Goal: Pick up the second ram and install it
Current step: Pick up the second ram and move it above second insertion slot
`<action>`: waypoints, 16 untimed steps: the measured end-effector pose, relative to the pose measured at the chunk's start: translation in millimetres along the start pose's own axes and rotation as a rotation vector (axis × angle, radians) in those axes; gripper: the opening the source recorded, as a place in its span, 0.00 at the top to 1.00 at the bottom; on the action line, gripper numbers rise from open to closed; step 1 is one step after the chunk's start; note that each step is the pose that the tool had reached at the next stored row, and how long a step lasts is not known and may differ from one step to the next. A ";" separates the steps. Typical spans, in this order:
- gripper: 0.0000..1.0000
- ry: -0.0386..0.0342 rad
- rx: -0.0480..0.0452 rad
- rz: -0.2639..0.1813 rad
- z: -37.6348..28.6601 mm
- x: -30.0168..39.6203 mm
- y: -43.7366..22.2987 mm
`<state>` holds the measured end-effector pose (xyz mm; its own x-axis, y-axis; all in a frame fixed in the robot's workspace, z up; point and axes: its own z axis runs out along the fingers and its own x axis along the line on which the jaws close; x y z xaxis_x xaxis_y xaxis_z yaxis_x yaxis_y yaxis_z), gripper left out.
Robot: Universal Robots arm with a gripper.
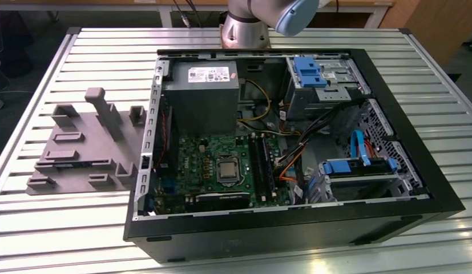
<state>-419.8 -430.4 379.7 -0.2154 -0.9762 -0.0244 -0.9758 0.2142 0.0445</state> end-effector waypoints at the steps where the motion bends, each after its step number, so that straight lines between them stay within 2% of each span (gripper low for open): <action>1: 0.89 0.0000 0.0000 0.000 0.0 0.0 0.0; 5: 0.89 -0.0001 0.0001 -0.001 0.2 0.1 0.0; 6: 0.83 0.0001 0.0000 -0.007 0.4 0.4 0.0; 8: 0.83 0.0013 -0.0007 -0.029 0.9 0.6 -0.1; 12: 0.82 0.0029 -0.0007 -0.041 5.3 0.9 -0.4; 13: 0.76 0.0038 -0.0005 -0.041 6.8 1.0 -0.5; 14: 0.76 0.0044 -0.0004 -0.041 8.4 1.1 -0.6; 15: 0.70 0.0049 -0.0004 -0.041 9.9 1.1 -0.7; 16: 0.70 0.0052 -0.0003 -0.041 11.7 1.2 -0.7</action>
<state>-419.8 -431.4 367.9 -0.1754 -0.9843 -0.0210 -0.9837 0.1744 0.0439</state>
